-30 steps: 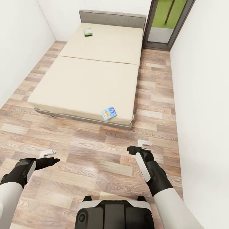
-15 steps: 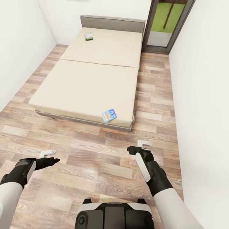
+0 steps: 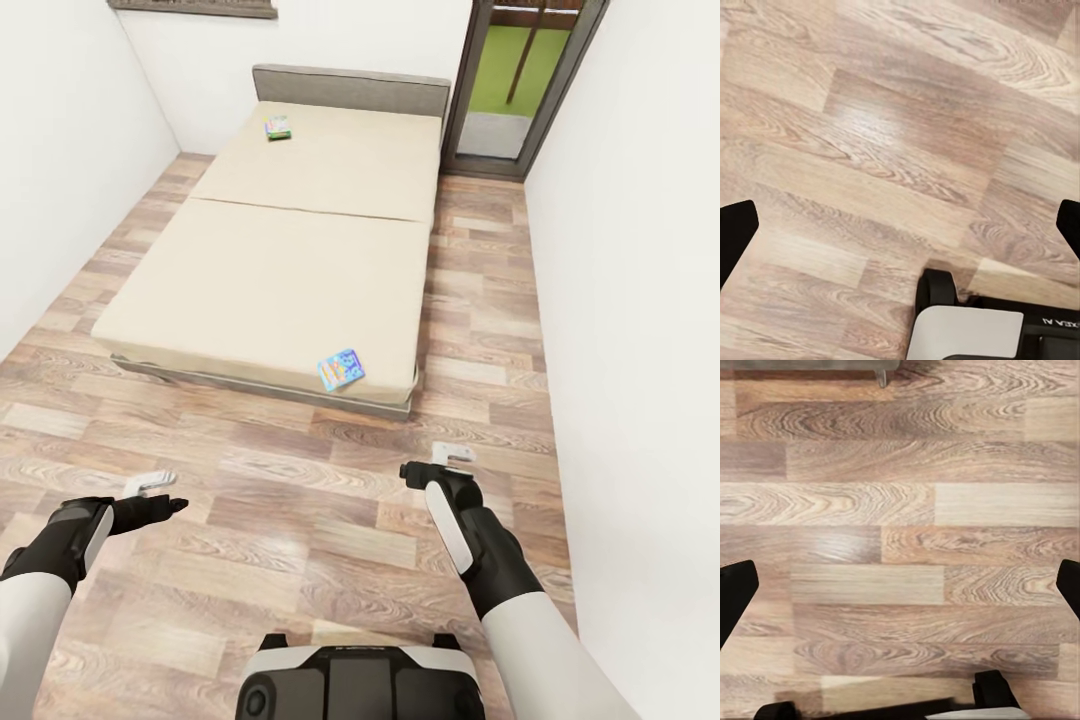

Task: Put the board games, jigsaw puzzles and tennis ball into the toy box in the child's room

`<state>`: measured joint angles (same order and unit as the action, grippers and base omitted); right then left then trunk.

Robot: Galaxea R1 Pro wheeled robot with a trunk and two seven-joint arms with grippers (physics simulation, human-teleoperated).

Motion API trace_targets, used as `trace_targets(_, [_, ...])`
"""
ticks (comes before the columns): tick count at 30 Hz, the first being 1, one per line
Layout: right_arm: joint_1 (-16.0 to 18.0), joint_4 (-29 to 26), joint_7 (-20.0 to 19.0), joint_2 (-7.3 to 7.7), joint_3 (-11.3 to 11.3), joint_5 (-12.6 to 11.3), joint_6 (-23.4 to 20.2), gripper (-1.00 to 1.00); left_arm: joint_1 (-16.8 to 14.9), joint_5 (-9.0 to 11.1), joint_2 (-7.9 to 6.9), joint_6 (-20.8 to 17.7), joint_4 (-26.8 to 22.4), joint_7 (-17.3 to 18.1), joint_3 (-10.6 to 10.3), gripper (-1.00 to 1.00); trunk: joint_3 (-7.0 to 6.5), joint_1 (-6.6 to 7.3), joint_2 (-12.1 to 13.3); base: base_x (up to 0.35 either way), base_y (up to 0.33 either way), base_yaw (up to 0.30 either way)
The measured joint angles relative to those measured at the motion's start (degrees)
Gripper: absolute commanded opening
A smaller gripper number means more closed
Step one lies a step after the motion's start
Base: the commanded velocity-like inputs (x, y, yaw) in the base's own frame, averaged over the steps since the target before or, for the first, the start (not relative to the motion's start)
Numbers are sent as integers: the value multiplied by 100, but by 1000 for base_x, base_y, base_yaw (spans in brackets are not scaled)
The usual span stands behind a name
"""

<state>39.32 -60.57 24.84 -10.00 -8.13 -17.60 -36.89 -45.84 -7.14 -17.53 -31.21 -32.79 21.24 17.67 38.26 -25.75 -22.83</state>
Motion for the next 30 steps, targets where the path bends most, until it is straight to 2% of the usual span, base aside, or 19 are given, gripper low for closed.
trace_targets(21, [1,163,0,0,27,8,4,100,0,0,9,0,1,3,2,100,-178,0,0,0,0,-172])
trace_targets(30, [2,166,1,0,5,8,27,100,1,1,9,0,-1,1,0,100,-213,0,0,0,0,-52])
